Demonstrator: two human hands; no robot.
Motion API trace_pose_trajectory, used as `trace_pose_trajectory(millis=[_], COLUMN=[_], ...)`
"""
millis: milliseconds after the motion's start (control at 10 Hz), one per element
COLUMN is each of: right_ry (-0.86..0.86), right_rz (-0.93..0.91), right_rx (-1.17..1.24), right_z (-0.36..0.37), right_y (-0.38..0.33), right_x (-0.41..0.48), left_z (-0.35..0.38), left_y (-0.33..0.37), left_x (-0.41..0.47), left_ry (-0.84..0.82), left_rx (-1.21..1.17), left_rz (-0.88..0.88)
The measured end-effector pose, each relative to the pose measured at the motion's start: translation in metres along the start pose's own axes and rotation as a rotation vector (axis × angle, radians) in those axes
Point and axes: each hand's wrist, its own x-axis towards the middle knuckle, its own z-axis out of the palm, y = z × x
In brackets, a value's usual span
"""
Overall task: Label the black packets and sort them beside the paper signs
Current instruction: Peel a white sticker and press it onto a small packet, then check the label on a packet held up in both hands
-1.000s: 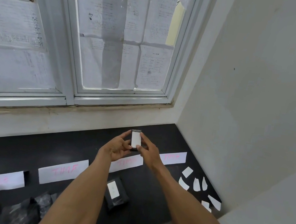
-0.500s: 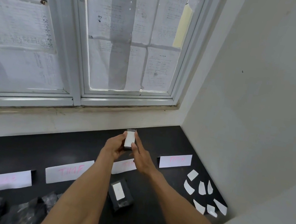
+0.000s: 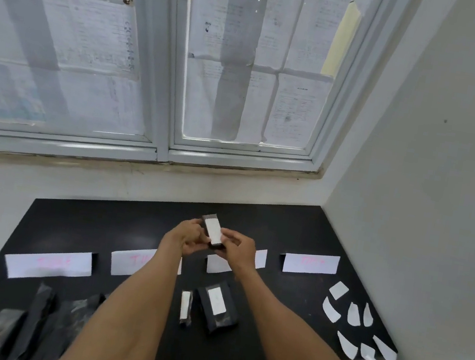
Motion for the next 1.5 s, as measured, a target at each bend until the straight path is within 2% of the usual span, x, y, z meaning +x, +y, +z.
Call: trace_pose_trajectory(millis=[100, 200, 300, 400, 500, 600, 700, 800, 900, 1000, 1100, 1200, 1300, 1400, 1500], right_ry=[0.001, -0.051, -0.141, -0.179, -0.197, -0.189, -0.107, -0.267, -0.447, -0.411, -0.402, -0.404, -0.376, -0.284, -0.198], right_rz=[0.142, 0.306, 0.395, 0.469, 0.412, 0.246, 0.067, 0.032, 0.114, 0.168, 0.282, 0.36, 0.347, 0.399, 0.48], right_rx=[-0.006, -0.112, -0.287, -0.35, -0.538, -0.903, -1.084, -0.941, -0.837, -0.774, -0.723, -0.71, -0.699, -0.479, -0.162], right_z=[0.02, 0.041, 0.063, 0.081, 0.094, 0.107, 0.128, 0.154, 0.175, 0.187, 0.194, 0.197, 0.188, 0.164, 0.131], right_y=[0.021, 0.053, 0.085, 0.11, 0.127, 0.129, 0.122, 0.118, 0.121, 0.125, 0.13, 0.13, 0.125, 0.112, 0.092], right_x=[-0.006, -0.015, -0.032, -0.046, -0.051, -0.058, -0.065, -0.069, -0.075, -0.081, -0.078, -0.074, -0.066, -0.05, -0.027], left_z=[-0.031, -0.068, -0.1, -0.126, -0.147, -0.161, -0.169, -0.169, -0.172, -0.177, -0.186, -0.183, -0.181, -0.165, -0.134], left_y=[-0.011, -0.029, -0.051, -0.072, -0.087, -0.097, -0.098, -0.093, -0.095, -0.091, -0.089, -0.095, -0.094, -0.076, -0.066], left_x=[-0.002, -0.008, -0.018, -0.028, -0.04, -0.044, -0.044, -0.045, -0.041, -0.037, -0.031, -0.028, -0.023, -0.026, -0.015], left_ry=[0.147, 0.275, 0.39, 0.469, 0.468, 0.462, 0.482, 0.483, 0.521, 0.581, 0.255, 0.506, 0.493, 0.519, 0.457], left_rx=[0.285, 0.573, 0.722, 0.763, 0.732, 0.698, 0.63, 0.574, 0.488, 0.233, 0.769, 0.506, 0.538, 0.541, 0.535], left_rz=[-0.13, -0.164, -0.098, -0.148, -0.197, -0.25, -0.241, -0.252, -0.233, -0.241, -0.271, -0.263, -0.286, -0.211, -0.181])
